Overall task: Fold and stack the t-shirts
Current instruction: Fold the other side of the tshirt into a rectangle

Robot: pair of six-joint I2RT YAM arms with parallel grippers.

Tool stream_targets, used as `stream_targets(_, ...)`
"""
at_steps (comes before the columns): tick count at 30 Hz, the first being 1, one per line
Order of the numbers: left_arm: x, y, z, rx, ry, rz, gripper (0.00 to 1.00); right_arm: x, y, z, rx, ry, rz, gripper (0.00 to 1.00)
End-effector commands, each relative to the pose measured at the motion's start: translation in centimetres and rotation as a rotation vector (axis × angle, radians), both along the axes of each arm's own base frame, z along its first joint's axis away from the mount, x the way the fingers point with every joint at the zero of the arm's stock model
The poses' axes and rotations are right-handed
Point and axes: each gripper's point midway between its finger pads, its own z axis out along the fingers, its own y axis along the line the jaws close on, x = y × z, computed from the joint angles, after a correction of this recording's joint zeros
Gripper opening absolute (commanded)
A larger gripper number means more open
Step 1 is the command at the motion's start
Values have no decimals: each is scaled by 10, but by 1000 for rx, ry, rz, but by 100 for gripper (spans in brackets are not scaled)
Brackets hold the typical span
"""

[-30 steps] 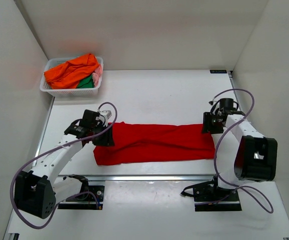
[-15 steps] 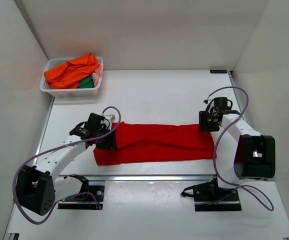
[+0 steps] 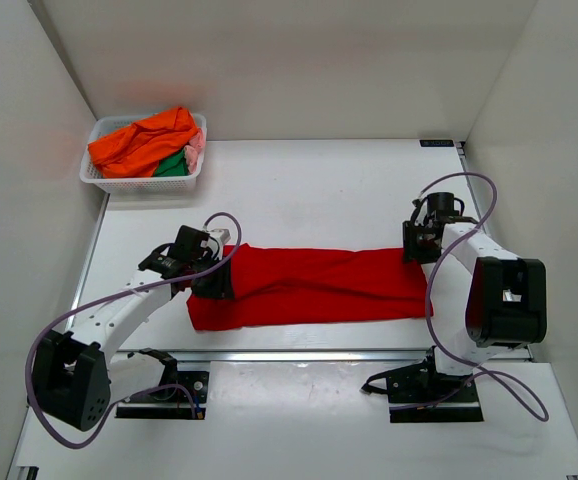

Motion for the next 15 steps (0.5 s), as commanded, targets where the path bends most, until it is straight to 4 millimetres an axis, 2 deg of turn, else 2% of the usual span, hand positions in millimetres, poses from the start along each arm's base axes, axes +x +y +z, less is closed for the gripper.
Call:
stream_targets(1, 5, -3, 5, -18, -22, -5, 48, 11, -14, 8, -43, -54, -48, 42)
stream_targets(8, 4, -3, 4, -21, -21, -9, 48, 13, -20, 5, -36, -52, -64, 42)
stream_targets(10, 5, -2, 3, -21, -17, 3, 49, 14, -16, 4, -13, -43, -52, 40)
stream_targets(12, 3, -2, 1, -21, -12, -6, 48, 15, -13, 1, 2, -36, -42, 33)
stream_targets(15, 4, -1, 2, -19, -19, 1, 48, 14, -9, -2, 24, -21, -36, 32)
